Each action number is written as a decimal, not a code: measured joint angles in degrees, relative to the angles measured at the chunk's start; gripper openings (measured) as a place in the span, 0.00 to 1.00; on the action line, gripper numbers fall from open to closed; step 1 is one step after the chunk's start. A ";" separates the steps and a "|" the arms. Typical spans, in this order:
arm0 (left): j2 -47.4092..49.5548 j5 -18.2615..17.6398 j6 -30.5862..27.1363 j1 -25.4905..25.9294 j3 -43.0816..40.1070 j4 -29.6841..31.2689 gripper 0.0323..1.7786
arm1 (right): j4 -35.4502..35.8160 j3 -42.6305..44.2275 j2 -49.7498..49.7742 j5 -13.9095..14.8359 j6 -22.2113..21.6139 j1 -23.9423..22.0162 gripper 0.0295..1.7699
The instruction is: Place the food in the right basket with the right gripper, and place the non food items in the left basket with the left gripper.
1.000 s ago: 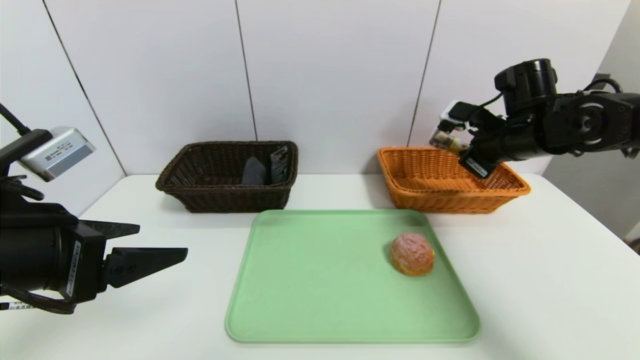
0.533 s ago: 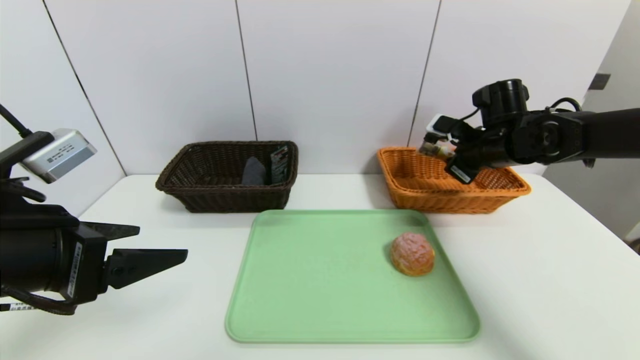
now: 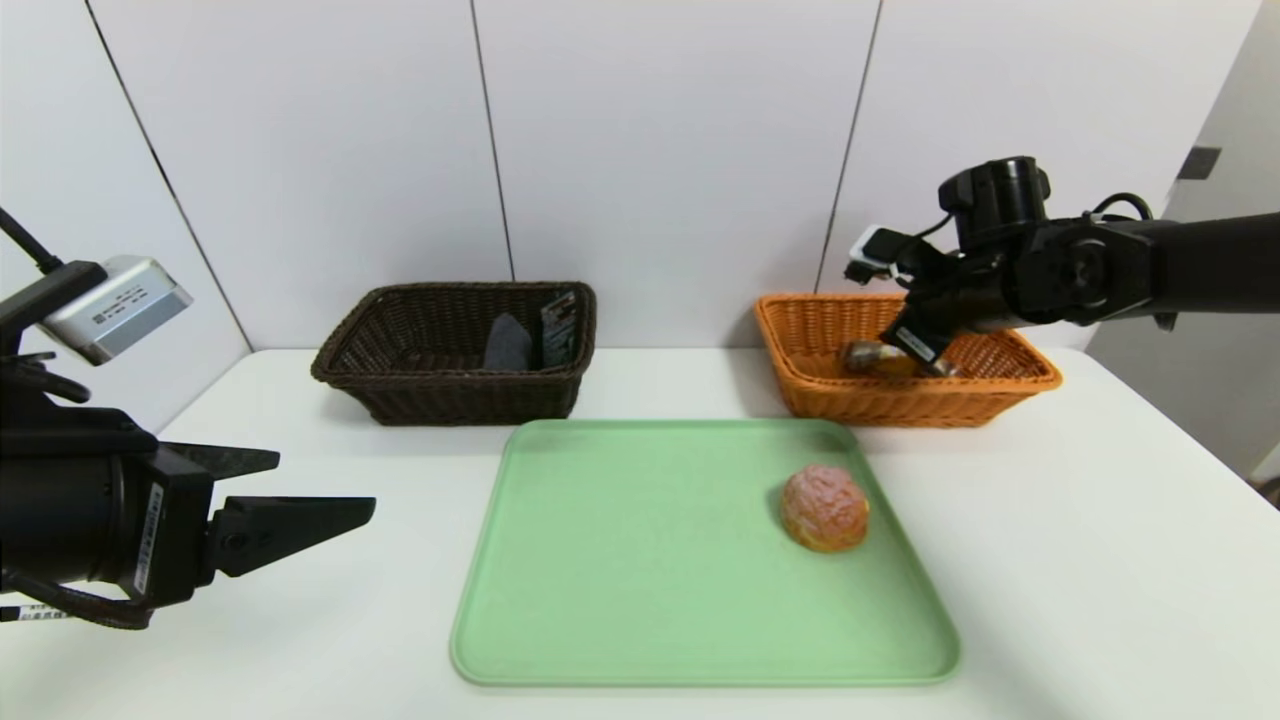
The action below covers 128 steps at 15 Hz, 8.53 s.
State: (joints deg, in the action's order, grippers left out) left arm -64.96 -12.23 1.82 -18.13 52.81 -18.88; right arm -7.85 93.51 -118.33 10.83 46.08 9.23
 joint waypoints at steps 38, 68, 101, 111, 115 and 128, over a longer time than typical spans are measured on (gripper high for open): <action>-0.16 -0.09 -0.06 -0.09 0.16 0.09 0.95 | -34.79 -6.36 5.24 0.77 -64.29 24.64 0.96; 0.17 -0.09 -0.06 -0.09 0.35 0.09 0.95 | -18.60 7.12 11.39 1.82 -51.29 9.87 0.42; 0.72 -0.04 -0.69 -0.06 1.55 0.09 0.95 | -42.42 12.98 19.85 -1.65 -56.33 3.47 0.95; 6.81 1.23 -0.63 1.35 -0.41 -0.44 0.95 | -44.18 -12.57 54.17 -0.83 -57.62 3.86 0.96; 13.42 1.12 -1.02 6.39 -4.63 -0.51 0.95 | -43.86 -22.56 68.10 -0.99 -56.00 1.71 0.96; 37.16 0.94 -7.05 13.45 -23.67 -0.63 0.95 | -43.65 -39.13 92.79 -2.49 -53.13 -6.64 0.96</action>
State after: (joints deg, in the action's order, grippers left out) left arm -27.81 -11.29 -5.23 -4.68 29.14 -19.52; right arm -51.51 54.38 -25.54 8.34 -7.05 2.58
